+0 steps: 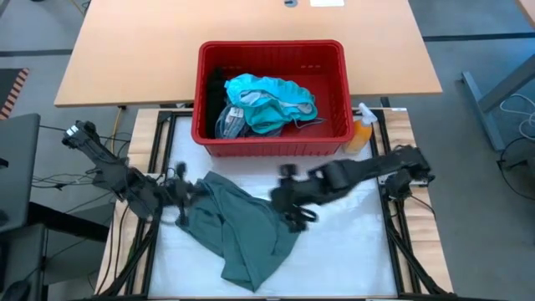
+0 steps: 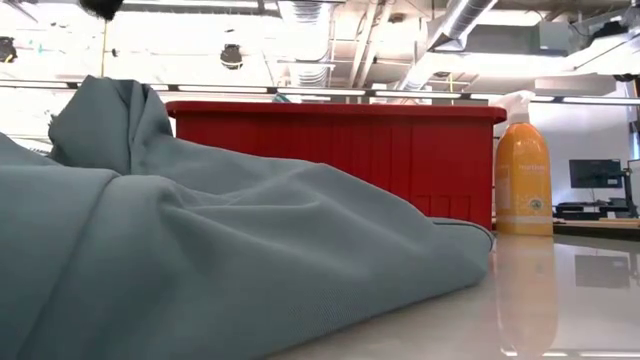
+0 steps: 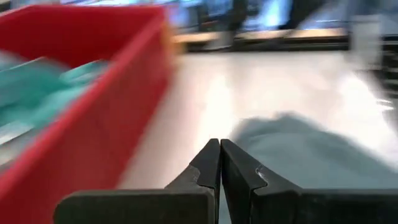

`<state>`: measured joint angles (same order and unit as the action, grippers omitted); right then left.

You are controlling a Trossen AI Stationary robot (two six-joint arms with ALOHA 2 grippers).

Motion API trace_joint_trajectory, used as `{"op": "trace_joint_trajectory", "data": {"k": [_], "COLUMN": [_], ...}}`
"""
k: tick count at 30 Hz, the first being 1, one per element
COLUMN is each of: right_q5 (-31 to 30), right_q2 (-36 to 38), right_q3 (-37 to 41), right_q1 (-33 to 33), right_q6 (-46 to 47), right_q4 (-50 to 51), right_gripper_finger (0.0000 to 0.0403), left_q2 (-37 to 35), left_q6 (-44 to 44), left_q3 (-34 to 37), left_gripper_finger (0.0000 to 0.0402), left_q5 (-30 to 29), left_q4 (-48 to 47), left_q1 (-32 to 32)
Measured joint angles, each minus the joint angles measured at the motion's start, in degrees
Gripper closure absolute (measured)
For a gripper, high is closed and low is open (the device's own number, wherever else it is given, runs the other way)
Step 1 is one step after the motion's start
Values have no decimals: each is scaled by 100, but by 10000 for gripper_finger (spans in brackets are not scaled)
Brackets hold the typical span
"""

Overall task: Fold Laundry from Bin
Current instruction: Fold the light blue pants

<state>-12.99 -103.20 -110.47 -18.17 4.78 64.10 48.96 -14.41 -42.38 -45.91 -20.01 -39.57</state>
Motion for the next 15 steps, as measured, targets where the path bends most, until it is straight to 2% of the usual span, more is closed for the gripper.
{"op": "trace_joint_trajectory", "data": {"k": [3, 6, 10, 13, 15], "right_q5": [-204, -730, -1518, -1977, -2067], "right_q2": [629, 1300, 1916, 2069, 2033], "right_q3": [1194, 2591, 4533, 5781, 6431], "right_q1": [-464, -996, -1456, -1475, -1392], "right_q6": [978, 1705, 2444, 2763, 2766], "right_q4": [-308, -1364, -3475, -5205, -6259], "right_gripper_finger": [158, 158, 158, 158, 158], "left_q2": [943, 1925, 3187, 3859, 4196], "left_q6": [512, 738, 1174, 1311, 1313], "left_q3": [-3, 4, -29, -391, -705], "left_gripper_finger": [400, 400, 400, 396, 388], "left_q5": [749, 1136, 1276, 1220, 1220], "left_q4": [1054, 1896, 2892, 3097, 3100], "left_q1": [-85, -217, -371, -442, -448]}}
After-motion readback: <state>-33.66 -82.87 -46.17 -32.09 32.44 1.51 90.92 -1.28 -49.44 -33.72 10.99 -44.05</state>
